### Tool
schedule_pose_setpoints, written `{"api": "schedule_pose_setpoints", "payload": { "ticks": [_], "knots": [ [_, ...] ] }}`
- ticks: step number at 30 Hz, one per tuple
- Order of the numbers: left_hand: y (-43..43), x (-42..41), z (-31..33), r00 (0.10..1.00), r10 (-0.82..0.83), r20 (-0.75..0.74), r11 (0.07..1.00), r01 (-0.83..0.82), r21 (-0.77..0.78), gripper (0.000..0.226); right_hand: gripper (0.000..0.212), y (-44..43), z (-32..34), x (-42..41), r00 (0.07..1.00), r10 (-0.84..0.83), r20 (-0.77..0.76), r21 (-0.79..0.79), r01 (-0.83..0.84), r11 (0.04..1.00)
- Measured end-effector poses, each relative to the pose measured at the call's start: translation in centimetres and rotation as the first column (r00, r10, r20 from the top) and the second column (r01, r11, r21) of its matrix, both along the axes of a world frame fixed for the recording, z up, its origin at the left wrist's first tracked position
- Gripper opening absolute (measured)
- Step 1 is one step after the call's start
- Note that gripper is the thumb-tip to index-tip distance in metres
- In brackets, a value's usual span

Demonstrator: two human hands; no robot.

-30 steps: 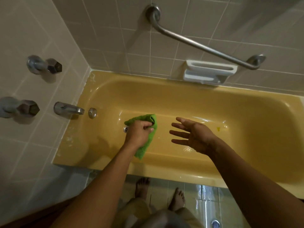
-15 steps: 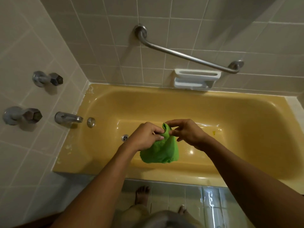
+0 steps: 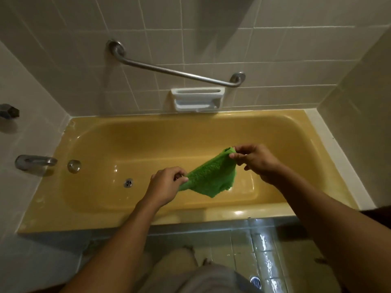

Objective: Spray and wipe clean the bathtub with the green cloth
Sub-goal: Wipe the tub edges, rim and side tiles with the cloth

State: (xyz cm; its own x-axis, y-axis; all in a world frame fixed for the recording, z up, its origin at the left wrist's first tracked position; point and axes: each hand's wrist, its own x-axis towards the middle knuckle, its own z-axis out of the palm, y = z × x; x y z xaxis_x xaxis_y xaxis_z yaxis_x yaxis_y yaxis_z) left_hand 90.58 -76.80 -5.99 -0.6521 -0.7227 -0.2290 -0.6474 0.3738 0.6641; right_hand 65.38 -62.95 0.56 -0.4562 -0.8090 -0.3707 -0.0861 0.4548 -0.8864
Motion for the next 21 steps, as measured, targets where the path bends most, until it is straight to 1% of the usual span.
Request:
{"api": "schedule_pose_setpoints", "payload": {
  "ticks": [2,5,8,12,15,18,21],
  "knots": [
    [1.1,-2.8,0.2,0.997,-0.009,-0.075,1.000,0.010,0.014,0.002,0.008,2.5,0.3,-2.4,0.996,-0.085,-0.013,0.009,0.085,0.996],
    [2.2,-7.7,0.3,0.978,-0.073,-0.196,0.997,0.076,0.006,0.011,0.010,6.4,0.4,-5.7,0.978,-0.210,-0.013,0.031,0.210,0.977],
    [3.5,-12.8,0.3,0.955,-0.121,-0.270,0.986,0.147,0.079,0.014,0.011,10.4,0.2,-8.5,0.938,-0.346,-0.023,0.056,0.347,0.936],
    [7.0,-19.1,0.0,0.931,-0.202,-0.306,0.954,0.258,0.155,0.014,0.018,16.0,-1.0,-11.8,0.845,-0.534,-0.027,0.086,0.534,0.841],
    [10.5,-23.7,-0.8,0.916,-0.250,-0.314,0.937,0.310,0.160,0.013,0.016,20.6,-2.6,-14.5,0.749,-0.662,-0.008,0.103,0.659,0.745],
    [14.4,-28.7,-1.7,0.908,-0.284,-0.307,0.924,0.345,0.164,0.009,0.018,25.3,-4.2,-17.5,0.677,-0.736,-0.002,0.121,0.731,0.672],
    [19.0,-34.2,-2.8,0.897,-0.329,-0.295,0.904,0.389,0.175,0.012,0.018,30.5,-5.8,-21.3,0.606,-0.795,-0.007,0.129,0.789,0.600]
  ]
}}
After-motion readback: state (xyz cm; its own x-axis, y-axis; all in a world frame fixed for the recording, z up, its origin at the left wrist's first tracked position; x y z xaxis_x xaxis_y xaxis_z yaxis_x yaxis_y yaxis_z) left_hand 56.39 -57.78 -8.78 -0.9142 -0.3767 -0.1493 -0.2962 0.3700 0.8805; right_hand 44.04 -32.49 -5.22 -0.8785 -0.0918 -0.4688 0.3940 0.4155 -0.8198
